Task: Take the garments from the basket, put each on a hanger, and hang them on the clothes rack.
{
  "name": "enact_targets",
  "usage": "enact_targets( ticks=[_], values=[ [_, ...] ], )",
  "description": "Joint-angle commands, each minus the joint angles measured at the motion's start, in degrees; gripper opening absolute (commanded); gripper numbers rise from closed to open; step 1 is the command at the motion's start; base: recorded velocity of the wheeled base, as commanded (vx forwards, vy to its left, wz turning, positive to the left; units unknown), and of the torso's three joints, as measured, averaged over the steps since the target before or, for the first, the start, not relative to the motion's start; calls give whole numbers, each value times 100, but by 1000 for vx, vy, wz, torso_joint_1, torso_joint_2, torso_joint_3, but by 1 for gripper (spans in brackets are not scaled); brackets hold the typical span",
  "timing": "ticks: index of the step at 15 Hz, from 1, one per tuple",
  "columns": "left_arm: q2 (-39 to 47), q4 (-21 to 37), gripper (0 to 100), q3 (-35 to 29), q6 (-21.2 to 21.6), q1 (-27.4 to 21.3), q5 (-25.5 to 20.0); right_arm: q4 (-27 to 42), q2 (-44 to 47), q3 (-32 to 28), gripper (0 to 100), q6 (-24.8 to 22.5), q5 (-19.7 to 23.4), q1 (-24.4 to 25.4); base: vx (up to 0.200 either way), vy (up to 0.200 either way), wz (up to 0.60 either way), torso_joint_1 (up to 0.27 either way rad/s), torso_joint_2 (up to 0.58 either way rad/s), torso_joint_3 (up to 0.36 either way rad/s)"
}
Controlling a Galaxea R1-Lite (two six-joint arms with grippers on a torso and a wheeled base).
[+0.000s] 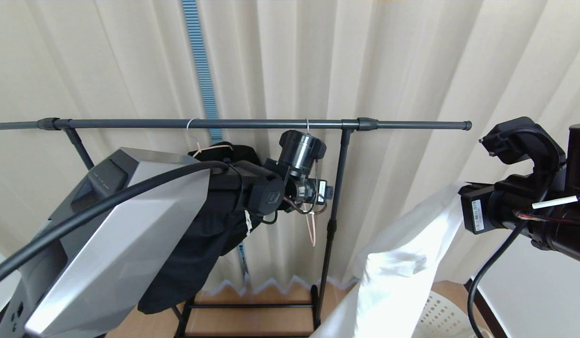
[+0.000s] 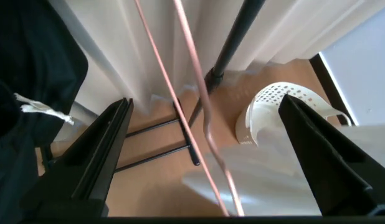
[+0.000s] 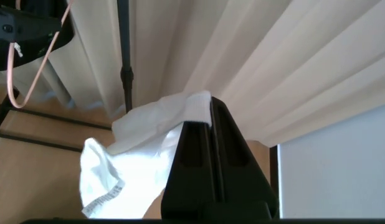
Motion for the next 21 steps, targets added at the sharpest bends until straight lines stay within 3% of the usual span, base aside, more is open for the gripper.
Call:
enact_targets(
  ticks=[1,9,10,18,21],
  values=[
    [434,-3,100,-359,5,15,131,-4,17,1,0,-2,1,4,0,0,0,0,0,0],
    [777,-3,100,-718,5,68,158,-4,26,10,0,-2,1,4,0,0,0,0,0,0],
    [777,-3,0,-718,5,68,158,-4,35,10,0,-2,1,4,0,0,0,0,0,0],
    [733,-12,0,-718,-3,94,175,-4,26,27,0,-2,1,4,0,0,0,0,0,0],
    [707,-12,0,-718,-3,147,465,-4,35,36,0,-2,1,4,0,0,0,0,0,0]
  ],
)
